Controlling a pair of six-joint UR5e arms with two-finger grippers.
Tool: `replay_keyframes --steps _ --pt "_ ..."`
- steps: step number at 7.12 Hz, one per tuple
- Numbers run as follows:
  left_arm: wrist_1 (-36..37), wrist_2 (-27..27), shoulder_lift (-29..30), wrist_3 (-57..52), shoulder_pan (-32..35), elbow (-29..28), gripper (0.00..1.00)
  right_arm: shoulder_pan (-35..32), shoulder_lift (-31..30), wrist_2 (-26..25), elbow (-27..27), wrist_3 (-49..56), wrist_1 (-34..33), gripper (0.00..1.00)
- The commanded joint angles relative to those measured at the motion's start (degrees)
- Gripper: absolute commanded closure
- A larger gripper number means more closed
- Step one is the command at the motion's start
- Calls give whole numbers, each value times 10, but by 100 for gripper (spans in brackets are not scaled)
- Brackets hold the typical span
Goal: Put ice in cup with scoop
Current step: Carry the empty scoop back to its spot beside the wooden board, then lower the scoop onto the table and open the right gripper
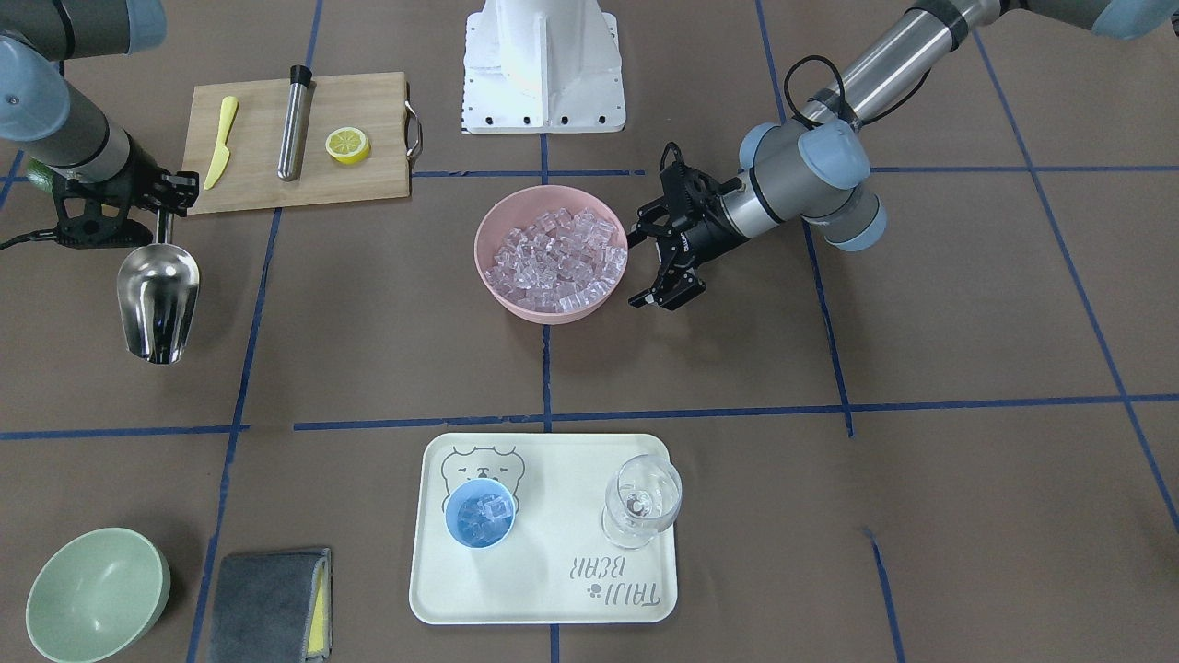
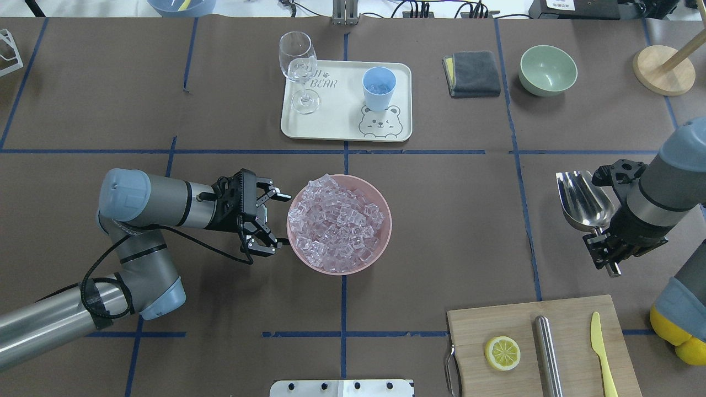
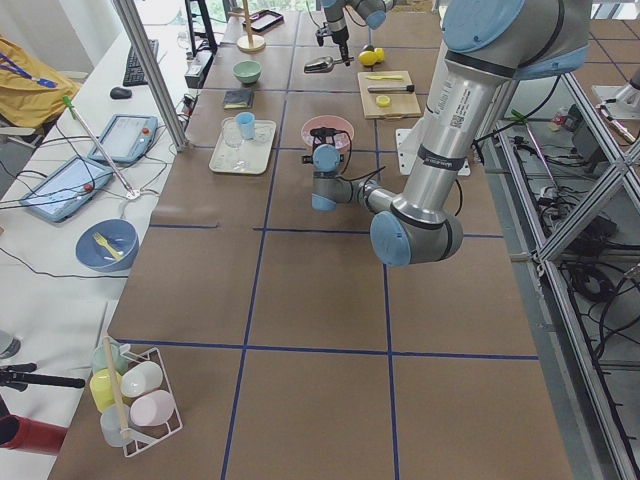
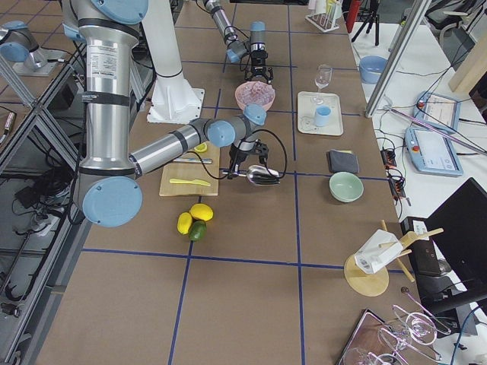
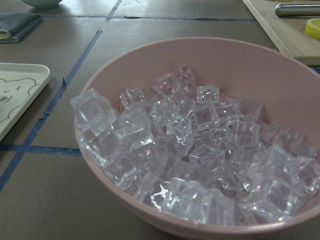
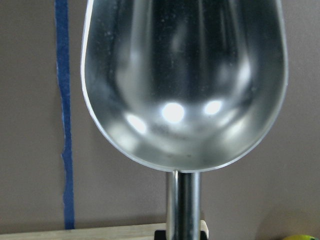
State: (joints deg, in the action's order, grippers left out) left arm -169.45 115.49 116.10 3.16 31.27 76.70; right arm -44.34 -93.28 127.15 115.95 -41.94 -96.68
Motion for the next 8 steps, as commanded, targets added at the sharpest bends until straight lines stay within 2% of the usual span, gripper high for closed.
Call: replay_keyframes --steps 1,2,3,4,5,6,8 --pt "0 0 0 0 -1 -1 0 28 -1 -18 -27 -67 60 100" --pt "0 0 -1 0 -1 -1 0 36 -1 -21 -62 -100 126 100" --pt "-1 0 -1 0 -1 -1 0 36 0 -21 -77 -108 161 100" --pt "-1 0 -1 0 -1 -1 0 36 1 -21 -81 -102 163 90" --pt "-1 0 -1 0 -1 -1 0 36 4 -23 -81 -104 163 11" --pt "-1 0 -2 0 -1 -1 0 36 7 -33 -81 -103 163 0" --pt "-1 0 -2 0 -1 -1 0 20 13 -33 -70 -101 162 0"
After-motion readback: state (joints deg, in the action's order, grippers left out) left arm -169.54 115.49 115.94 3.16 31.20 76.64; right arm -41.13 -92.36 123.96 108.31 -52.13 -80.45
